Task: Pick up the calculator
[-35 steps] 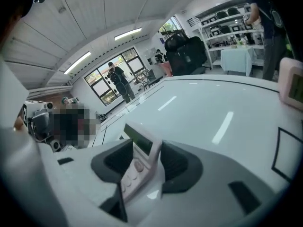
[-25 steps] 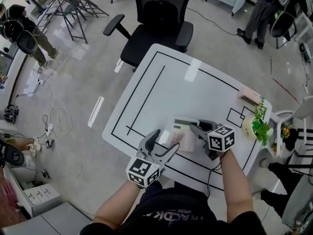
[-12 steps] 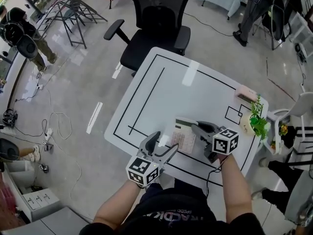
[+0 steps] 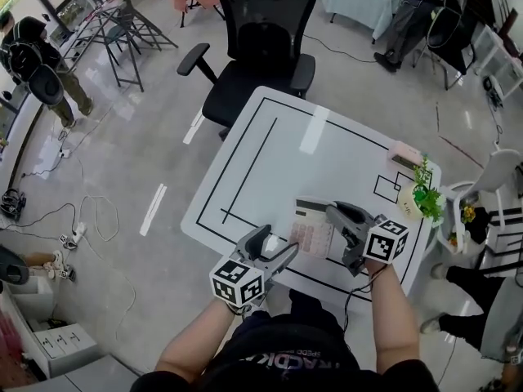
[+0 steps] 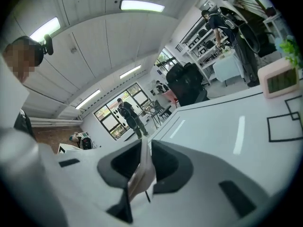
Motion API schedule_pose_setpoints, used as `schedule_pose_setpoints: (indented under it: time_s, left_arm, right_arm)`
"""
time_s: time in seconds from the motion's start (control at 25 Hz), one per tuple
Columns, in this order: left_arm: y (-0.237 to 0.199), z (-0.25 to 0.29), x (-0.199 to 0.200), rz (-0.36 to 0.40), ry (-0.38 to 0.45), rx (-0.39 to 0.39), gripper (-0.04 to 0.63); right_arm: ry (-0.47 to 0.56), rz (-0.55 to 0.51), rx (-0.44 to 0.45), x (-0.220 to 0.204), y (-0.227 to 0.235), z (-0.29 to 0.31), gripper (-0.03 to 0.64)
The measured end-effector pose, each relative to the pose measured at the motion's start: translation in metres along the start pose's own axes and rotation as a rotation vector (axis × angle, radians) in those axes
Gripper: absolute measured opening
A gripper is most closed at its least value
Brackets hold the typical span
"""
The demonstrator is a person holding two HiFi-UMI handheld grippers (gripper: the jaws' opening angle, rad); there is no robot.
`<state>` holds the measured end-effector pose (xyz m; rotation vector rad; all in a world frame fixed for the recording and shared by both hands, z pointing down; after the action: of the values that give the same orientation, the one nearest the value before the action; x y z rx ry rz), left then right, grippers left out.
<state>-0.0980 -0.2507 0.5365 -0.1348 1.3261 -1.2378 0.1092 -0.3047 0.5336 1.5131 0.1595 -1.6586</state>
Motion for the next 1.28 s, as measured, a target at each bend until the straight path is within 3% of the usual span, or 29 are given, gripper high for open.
schedule_pose_setpoints:
  time_s: [0.28,0.6,0.96,1.16,1.28]
  left_arm:
    - [0.0,-0.031,-0.007,-0.085,-0.019,-0.055,0.35]
    - [0.005,-0.068,-0.023,-0.15,-0.06,-0.163,0.35]
    - [0.038,-0.103,-0.053,-0.287,-0.184,-0.446,0.348]
    - [0.068,-0.109,-0.073,-0.278,-0.267,-0.555,0.225]
    - [0.085,-0.113,-0.085,-0.312,-0.279,-0.607,0.193]
  right_arm:
    - [0.09,-0.054,0.035,0.027,-0.058,-0.007,0.067]
    - [0.174,-0.094,0.006,0.031,-0.121,-0.023,0.067]
    - [0.271,-0.082,-0.048,0.01,-0.187,-0.064,0.067]
    - [0.294,-0.069,-0.064,-0.005,-0.208,-0.091,0.067]
    - [0.321,-0.058,-0.075,-0.012,-0.213,-0.114,0.067]
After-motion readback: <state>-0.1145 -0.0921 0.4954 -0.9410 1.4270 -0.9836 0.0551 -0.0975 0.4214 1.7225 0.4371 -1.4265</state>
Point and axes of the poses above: the fingertips, and each gripper's own axes: z forward along the fingers, y to its right, x out of its top, the point moved 6 cm from there along -z, backward along the fingers, and after that the axes turned 14 degrees about -z, right-handed, at the moved point
